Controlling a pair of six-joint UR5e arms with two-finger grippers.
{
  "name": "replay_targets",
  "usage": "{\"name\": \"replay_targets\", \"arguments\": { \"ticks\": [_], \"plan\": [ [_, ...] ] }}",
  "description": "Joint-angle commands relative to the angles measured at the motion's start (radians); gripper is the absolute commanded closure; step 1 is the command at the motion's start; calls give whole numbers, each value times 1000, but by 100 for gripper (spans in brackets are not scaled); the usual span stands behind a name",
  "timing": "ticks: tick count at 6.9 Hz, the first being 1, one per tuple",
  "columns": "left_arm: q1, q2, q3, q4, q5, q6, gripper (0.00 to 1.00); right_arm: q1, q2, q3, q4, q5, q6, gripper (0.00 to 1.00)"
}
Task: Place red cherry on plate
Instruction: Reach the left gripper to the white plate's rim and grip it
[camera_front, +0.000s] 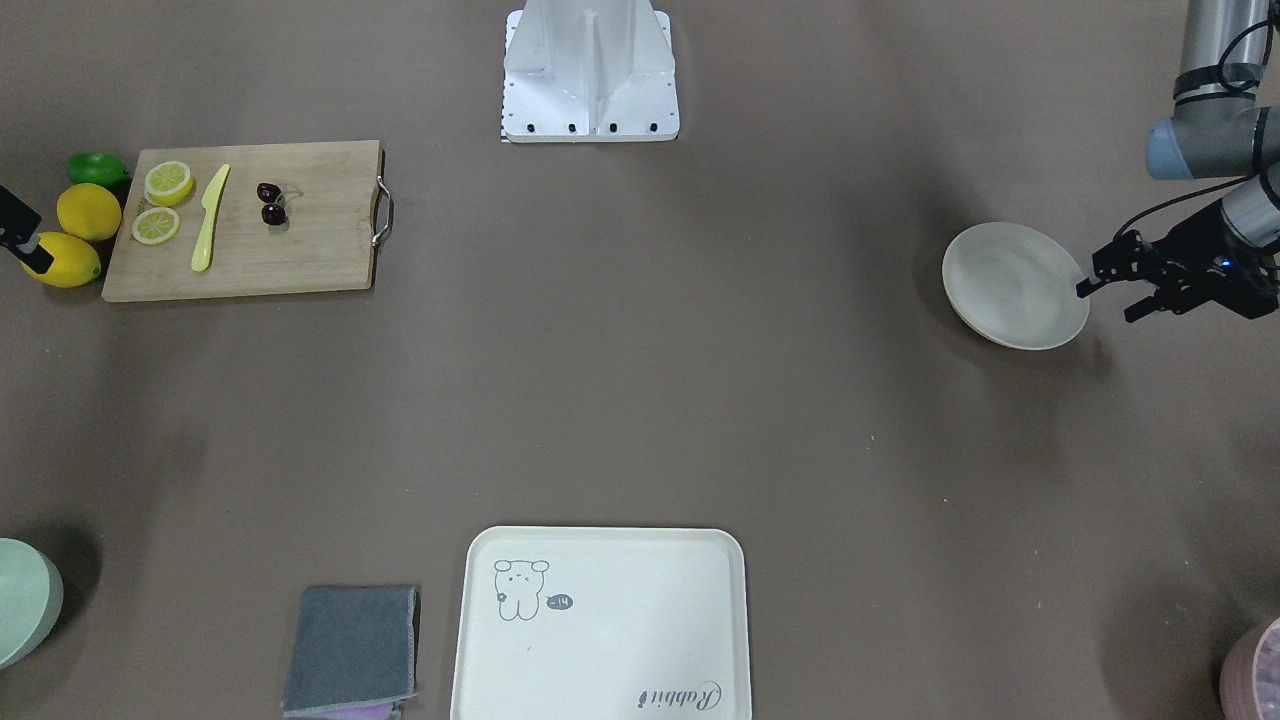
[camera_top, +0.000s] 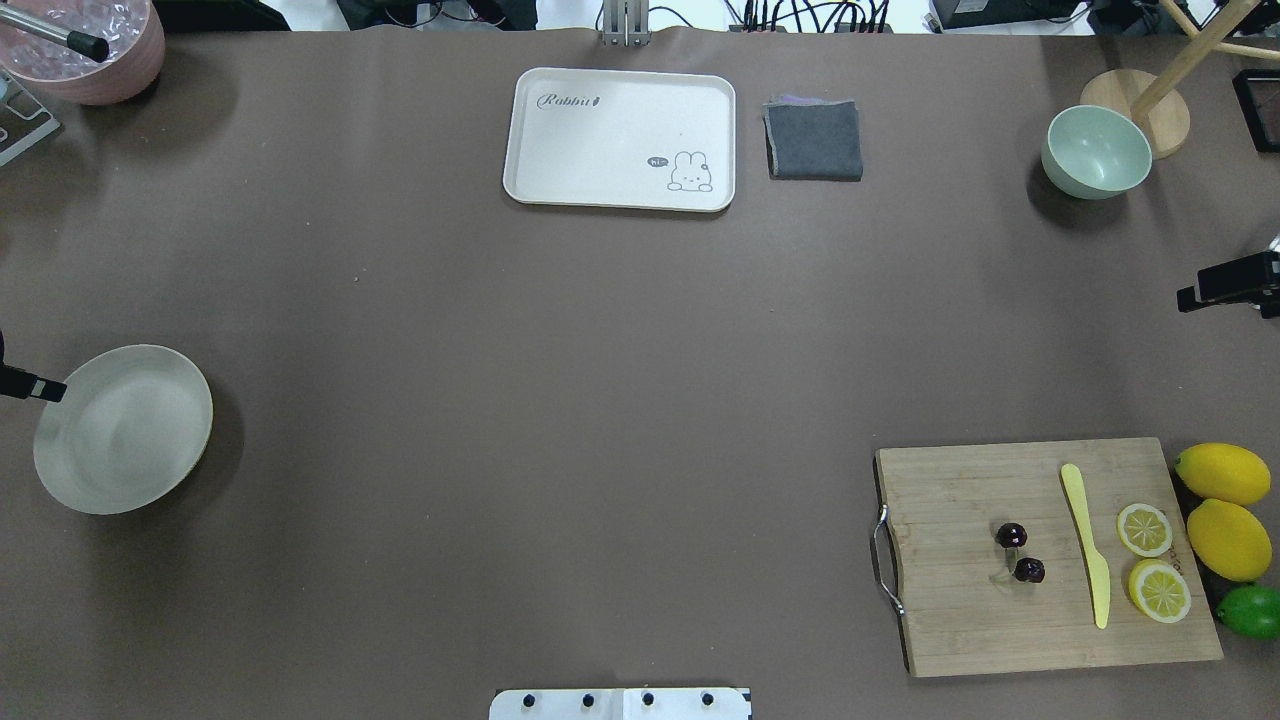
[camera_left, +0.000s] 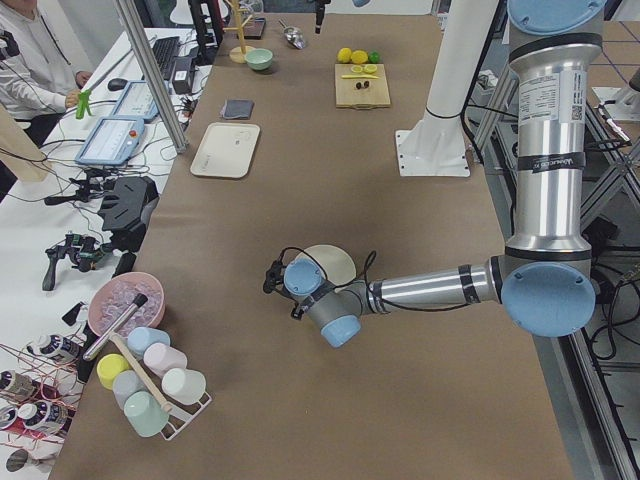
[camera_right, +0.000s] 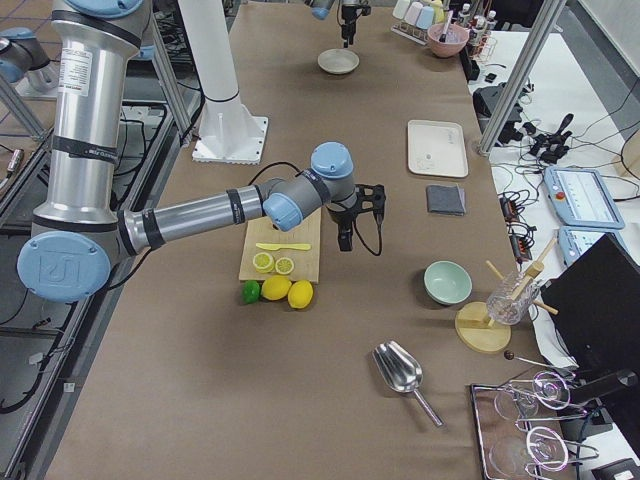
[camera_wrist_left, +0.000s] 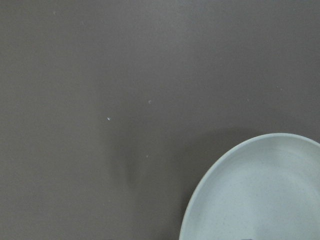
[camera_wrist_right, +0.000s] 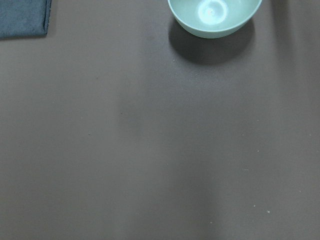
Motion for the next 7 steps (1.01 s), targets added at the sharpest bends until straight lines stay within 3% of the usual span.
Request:
{"name": "replay_targets", "arguments": {
  "ticks": [1, 3, 4, 5, 6, 7],
  "plan": [
    [31, 4, 23, -53, 5, -33, 35, 0, -1, 0, 0, -1, 0, 0],
    [45, 21, 23, -76, 3, -33, 49, 0, -5, 0, 0, -1, -1, 0],
    [51, 31, 23, -98, 3, -35, 64, 0, -5, 0, 0, -1, -1, 0],
    [54, 31, 23, -99, 3, -35, 86, 0, -5, 0, 0, -1, -1, 0],
    [54, 34, 23, -99, 3, -35, 100, 2, -7, 0, 0, -1, -1, 0],
    [54, 34, 17, -99, 3, -36, 100, 2, -7, 2, 2, -1, -1, 0]
  ]
}}
